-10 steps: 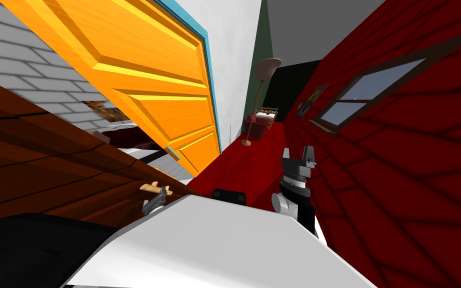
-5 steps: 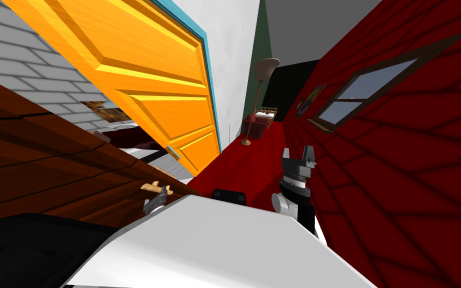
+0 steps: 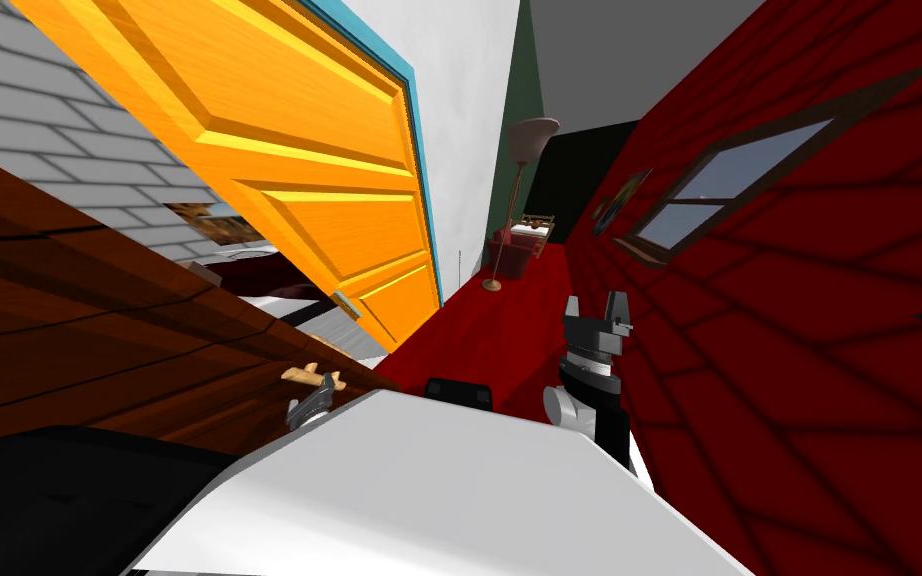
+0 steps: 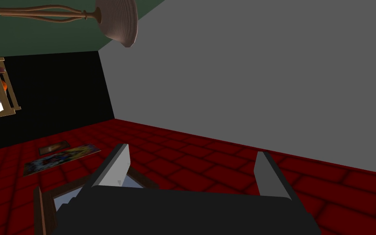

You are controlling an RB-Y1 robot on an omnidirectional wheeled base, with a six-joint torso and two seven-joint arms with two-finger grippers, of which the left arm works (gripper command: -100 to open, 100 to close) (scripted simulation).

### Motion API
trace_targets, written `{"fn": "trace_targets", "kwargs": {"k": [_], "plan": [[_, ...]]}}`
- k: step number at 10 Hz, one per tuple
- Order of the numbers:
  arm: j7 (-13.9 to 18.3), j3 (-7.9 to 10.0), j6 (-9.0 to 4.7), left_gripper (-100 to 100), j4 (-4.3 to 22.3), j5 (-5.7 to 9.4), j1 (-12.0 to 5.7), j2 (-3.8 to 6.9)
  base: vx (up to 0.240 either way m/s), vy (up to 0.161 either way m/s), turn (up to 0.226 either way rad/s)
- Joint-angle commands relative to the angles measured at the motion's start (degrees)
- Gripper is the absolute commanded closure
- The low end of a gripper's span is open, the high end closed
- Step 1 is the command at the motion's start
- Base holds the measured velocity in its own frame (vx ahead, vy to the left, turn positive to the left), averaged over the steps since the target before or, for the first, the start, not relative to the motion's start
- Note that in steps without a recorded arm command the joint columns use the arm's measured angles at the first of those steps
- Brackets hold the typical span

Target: Pull the door open

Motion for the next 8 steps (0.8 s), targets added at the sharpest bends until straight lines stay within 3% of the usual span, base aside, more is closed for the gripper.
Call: {"fn": "trace_targets", "kwargs": {"k": [1, 8], "plan": [[0.4, -0.22, -0.03, 100, -0.1, 0.2, -0.03, 0.16, -0.096, -0.015, -0.077], [1.2, -0.77, -0.1, 100, -0.2, 0.7, -0.11, 0.56, -0.145, -0.031, -0.022]]}}
